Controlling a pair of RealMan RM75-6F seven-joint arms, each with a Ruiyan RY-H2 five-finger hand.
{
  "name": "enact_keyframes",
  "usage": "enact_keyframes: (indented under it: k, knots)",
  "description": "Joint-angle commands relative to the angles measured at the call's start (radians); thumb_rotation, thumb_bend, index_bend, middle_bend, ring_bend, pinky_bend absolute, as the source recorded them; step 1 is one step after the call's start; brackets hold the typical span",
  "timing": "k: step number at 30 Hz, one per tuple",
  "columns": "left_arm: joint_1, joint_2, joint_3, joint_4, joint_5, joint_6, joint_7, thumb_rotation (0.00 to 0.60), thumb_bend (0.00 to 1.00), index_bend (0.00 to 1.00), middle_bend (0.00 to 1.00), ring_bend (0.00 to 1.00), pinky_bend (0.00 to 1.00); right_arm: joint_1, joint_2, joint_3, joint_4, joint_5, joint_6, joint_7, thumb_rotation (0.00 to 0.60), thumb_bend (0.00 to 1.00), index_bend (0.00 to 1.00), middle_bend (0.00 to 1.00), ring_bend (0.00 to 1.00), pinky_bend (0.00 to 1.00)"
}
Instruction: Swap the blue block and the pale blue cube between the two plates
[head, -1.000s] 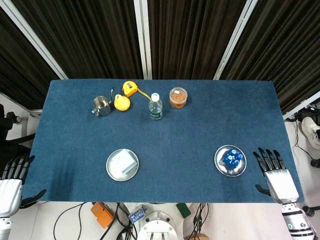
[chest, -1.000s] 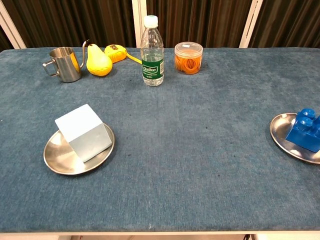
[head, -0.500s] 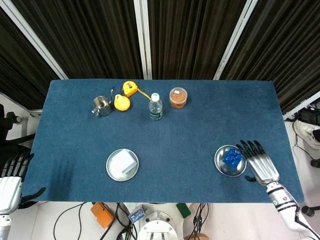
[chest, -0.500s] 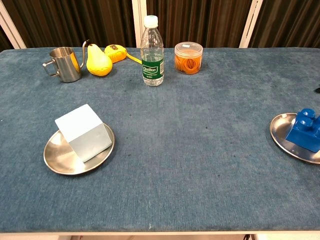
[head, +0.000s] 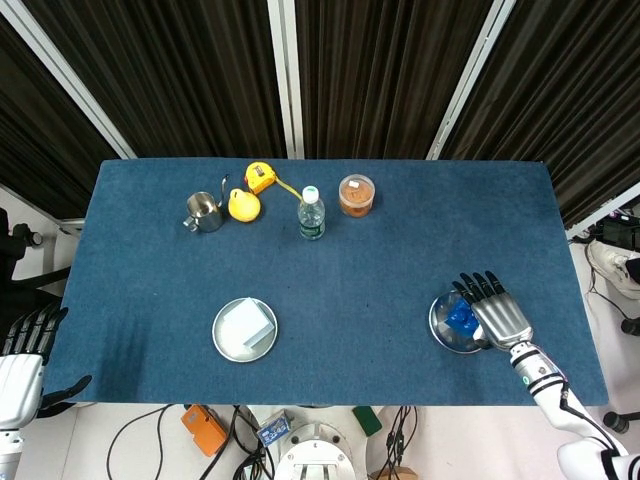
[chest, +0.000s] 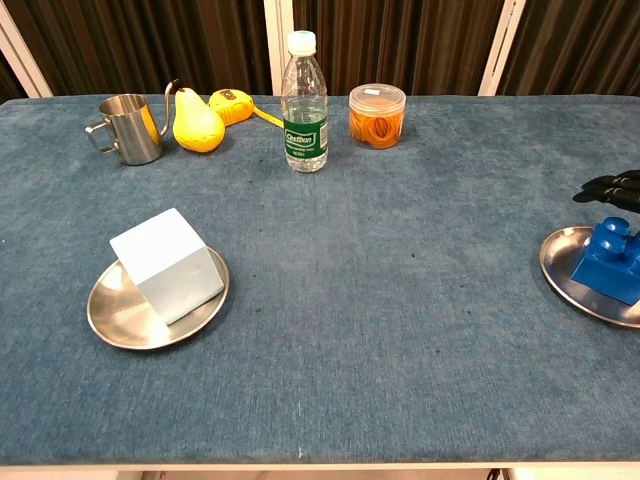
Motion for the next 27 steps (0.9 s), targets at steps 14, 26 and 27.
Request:
enact_keyframes:
  k: [14, 26, 27]
  knots:
    - [-0.001, -0.001, 0.001, 0.006, 0.006, 0.004, -0.016, 0.6, 0.02, 0.0, 0.0, 0.0, 0.05, -0.022, -0.022, 0.029, 0.021, -0.056, 0.173, 0.082, 0.6, 0.25, 0.78, 0.58, 0.58, 0.56]
    - [-0.005, -0.005, -0.002, 0.004, -0.004, -0.007, -0.001, 0.6, 0.02, 0.0, 0.0, 0.0, 0.05, 0.216, -0.169, 0.194, -0.26, 0.132, 0.004, -0.348, 0.6, 0.25, 0.7, 0.58, 0.54, 0.56]
    - [-0.006, -0.005, -0.003, 0.004, -0.007, -0.009, -0.003, 0.6, 0.02, 0.0, 0.0, 0.0, 0.05, 0.244, -0.215, 0.206, -0.244, 0.18, -0.008, -0.411, 0.6, 0.25, 0.69, 0.58, 0.53, 0.56]
